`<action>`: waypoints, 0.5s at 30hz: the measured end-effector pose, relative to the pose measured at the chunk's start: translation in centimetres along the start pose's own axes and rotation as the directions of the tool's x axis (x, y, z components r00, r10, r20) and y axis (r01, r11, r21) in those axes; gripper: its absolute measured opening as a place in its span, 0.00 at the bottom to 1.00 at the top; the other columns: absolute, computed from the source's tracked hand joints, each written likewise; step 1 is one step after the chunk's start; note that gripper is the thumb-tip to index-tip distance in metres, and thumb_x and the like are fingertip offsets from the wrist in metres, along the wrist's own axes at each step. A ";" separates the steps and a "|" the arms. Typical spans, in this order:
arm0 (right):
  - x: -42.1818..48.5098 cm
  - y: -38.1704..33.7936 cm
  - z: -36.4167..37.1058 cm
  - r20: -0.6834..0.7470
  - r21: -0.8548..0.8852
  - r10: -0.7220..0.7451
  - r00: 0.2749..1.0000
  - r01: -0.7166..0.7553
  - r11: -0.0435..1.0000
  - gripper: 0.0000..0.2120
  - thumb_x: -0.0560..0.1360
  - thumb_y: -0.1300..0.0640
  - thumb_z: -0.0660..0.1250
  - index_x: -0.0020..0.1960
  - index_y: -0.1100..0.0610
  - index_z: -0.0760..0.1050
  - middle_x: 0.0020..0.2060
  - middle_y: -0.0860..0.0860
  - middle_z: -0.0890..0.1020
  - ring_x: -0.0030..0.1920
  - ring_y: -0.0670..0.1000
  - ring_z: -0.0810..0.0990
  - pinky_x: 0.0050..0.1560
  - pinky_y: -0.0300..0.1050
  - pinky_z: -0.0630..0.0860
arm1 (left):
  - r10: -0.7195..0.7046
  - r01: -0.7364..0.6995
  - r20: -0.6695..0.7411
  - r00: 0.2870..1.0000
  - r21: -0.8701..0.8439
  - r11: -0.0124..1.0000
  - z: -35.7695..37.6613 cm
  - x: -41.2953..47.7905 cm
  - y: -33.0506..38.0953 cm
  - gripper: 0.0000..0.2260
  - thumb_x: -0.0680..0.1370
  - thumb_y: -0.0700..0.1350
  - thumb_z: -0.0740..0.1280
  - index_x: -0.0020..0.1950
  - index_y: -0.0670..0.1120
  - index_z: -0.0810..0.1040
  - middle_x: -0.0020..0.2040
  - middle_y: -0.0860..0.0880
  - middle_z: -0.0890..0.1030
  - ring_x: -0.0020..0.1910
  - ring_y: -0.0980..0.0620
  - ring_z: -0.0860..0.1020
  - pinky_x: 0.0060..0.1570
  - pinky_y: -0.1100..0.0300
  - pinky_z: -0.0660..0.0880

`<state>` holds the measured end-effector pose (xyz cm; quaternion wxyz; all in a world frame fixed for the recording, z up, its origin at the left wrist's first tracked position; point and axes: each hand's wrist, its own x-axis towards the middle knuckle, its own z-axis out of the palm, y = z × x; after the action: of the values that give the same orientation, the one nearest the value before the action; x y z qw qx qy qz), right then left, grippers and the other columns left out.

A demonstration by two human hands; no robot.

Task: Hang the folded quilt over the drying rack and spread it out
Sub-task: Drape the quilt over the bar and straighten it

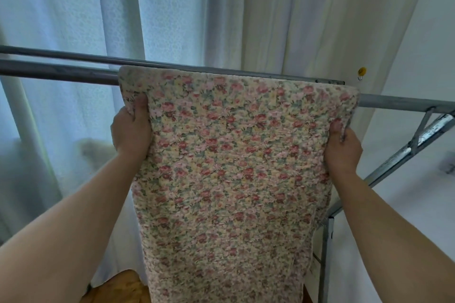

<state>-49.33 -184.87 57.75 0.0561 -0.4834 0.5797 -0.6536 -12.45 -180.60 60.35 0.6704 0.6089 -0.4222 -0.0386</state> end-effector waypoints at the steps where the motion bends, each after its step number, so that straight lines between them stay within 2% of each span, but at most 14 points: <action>1: -0.2 0.5 0.0 0.015 -0.018 0.010 1.000 -0.010 1.000 0.21 0.79 0.42 0.53 0.44 0.60 0.71 0.36 0.51 0.74 0.43 0.53 0.73 0.33 0.42 0.63 | -0.012 0.012 0.005 1.000 -0.001 1.000 0.1 -0.4 -0.4 0.24 0.80 0.59 0.54 0.40 0.39 0.70 0.39 0.42 0.74 0.40 0.46 0.72 0.39 0.55 0.66; 3: -0.3 1.3 -0.2 0.044 -0.053 0.022 0.999 -0.020 0.998 0.24 0.79 0.42 0.53 0.46 0.63 0.73 0.37 0.55 0.75 0.44 0.57 0.75 0.35 0.43 0.64 | -0.027 0.027 0.021 0.999 -0.003 1.000 0.3 -1.0 -1.2 0.23 0.80 0.58 0.54 0.41 0.39 0.71 0.40 0.41 0.74 0.41 0.45 0.72 0.40 0.54 0.66; 6: -0.3 2.1 -0.2 0.090 -0.095 0.032 0.995 -0.024 0.995 0.26 0.79 0.42 0.53 0.55 0.63 0.74 0.47 0.60 0.78 0.50 0.57 0.76 0.43 0.43 0.67 | -0.024 0.024 0.034 0.999 0.012 1.000 0.3 -1.0 -2.0 0.23 0.80 0.59 0.54 0.42 0.40 0.71 0.41 0.41 0.75 0.42 0.43 0.73 0.42 0.52 0.68; 7: -0.1 2.1 -0.2 0.106 -0.101 0.028 0.994 -0.018 0.995 0.25 0.79 0.42 0.53 0.54 0.63 0.74 0.46 0.59 0.78 0.49 0.57 0.76 0.41 0.43 0.66 | -0.024 0.023 0.037 0.999 0.026 0.999 0.3 -1.0 -1.9 0.23 0.80 0.59 0.53 0.43 0.40 0.71 0.41 0.41 0.75 0.42 0.43 0.73 0.42 0.52 0.68; 9: 0.2 1.9 -0.2 0.122 -0.110 0.027 0.992 -0.013 0.994 0.21 0.78 0.43 0.56 0.43 0.61 0.72 0.41 0.57 0.74 0.44 0.55 0.74 0.36 0.44 0.63 | -0.030 0.027 0.039 0.999 0.069 0.997 0.1 -0.8 -1.7 0.23 0.80 0.60 0.53 0.43 0.40 0.72 0.42 0.42 0.74 0.43 0.44 0.72 0.43 0.52 0.67; 11: 0.7 1.2 -0.2 0.086 -0.078 0.033 0.996 -0.026 0.997 0.18 0.75 0.43 0.58 0.37 0.58 0.68 0.40 0.56 0.73 0.42 0.53 0.72 0.36 0.44 0.62 | -0.055 0.052 0.031 0.998 0.079 0.996 -0.2 -0.6 -1.3 0.23 0.79 0.61 0.54 0.44 0.41 0.71 0.43 0.42 0.74 0.44 0.45 0.72 0.44 0.53 0.67; 13: 1.4 0.2 0.0 0.053 0.038 0.050 0.997 -0.052 0.998 0.16 0.73 0.44 0.59 0.42 0.58 0.70 0.46 0.56 0.75 0.46 0.53 0.73 0.43 0.44 0.67 | -0.066 0.065 0.018 0.998 0.031 0.997 -0.3 -0.1 -0.8 0.23 0.78 0.63 0.54 0.48 0.42 0.72 0.47 0.42 0.75 0.48 0.44 0.73 0.49 0.52 0.68; 15: 1.8 -1.0 0.4 0.062 0.199 0.082 0.995 -0.093 0.976 0.17 0.74 0.45 0.62 0.54 0.57 0.73 0.52 0.54 0.76 0.51 0.52 0.75 0.52 0.46 0.71 | -0.088 0.088 0.003 0.996 -0.053 0.995 -0.3 0.4 -0.1 0.24 0.77 0.64 0.55 0.52 0.44 0.72 0.52 0.42 0.75 0.52 0.45 0.73 0.53 0.51 0.68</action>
<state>-49.56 -185.97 59.51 0.1488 -0.4663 0.5296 -0.6927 -11.97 -180.62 60.50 0.6841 0.6089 -0.3937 -0.0796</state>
